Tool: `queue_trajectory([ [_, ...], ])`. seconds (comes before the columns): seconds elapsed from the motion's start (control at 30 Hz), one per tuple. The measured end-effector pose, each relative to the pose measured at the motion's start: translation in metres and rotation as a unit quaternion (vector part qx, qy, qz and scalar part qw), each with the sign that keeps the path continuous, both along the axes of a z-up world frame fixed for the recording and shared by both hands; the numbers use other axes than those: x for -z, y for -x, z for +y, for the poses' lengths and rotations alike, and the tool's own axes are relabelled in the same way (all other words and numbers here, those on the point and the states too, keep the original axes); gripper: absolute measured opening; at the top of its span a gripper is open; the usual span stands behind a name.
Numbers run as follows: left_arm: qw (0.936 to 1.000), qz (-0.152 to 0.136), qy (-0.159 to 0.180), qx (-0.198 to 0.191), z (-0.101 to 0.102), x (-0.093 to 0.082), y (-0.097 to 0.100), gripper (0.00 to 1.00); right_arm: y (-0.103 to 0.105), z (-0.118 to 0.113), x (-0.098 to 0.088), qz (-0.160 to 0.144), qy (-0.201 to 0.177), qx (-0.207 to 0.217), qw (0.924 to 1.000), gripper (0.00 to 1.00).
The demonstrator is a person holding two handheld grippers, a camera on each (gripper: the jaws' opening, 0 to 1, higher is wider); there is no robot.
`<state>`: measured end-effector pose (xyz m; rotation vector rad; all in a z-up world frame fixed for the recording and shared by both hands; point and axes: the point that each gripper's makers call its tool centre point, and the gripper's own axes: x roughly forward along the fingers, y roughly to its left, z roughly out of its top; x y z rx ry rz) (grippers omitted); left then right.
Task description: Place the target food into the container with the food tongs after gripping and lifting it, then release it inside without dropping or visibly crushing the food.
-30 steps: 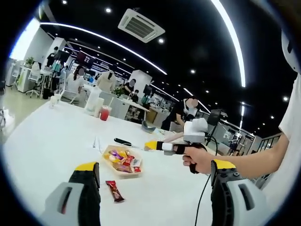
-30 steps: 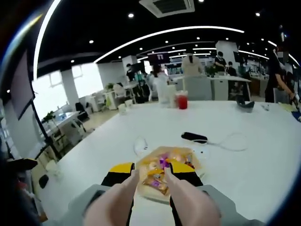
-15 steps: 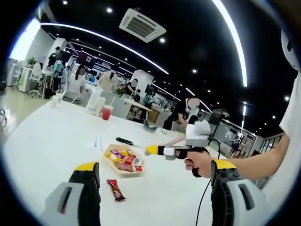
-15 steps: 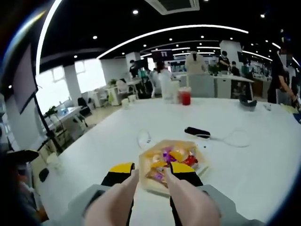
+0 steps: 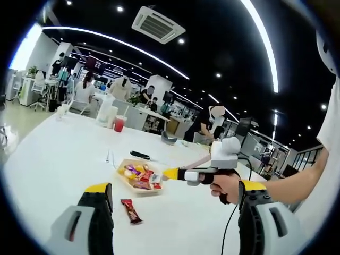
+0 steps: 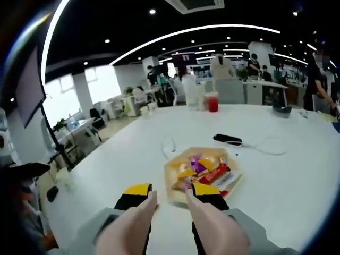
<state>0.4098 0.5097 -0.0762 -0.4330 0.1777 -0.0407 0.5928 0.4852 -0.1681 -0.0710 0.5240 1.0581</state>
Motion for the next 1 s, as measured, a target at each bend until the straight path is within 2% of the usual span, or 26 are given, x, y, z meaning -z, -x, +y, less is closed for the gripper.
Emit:
queue_trajectory([
  [0.1, 1.0000, 0.000, -0.002, 0.000, 0.000, 0.000, 0.001, 0.99, 0.008, 0.001, 0.008, 0.002, 0.007, -0.007, 1.0000, 0.28],
  [0.33, 1.0000, 0.000, -0.007, 0.000, -0.001, 0.001, 0.003, 0.99, 0.022, 0.002, 0.011, 0.007, 0.011, -0.017, 0.9998, 0.28],
  [1.0, 1.0000, -0.002, -0.002, 0.004, -0.002, 0.003, 0.008, 0.99, 0.034, -0.004, 0.014, 0.010, 0.021, -0.017, 0.9996, 0.28],
])
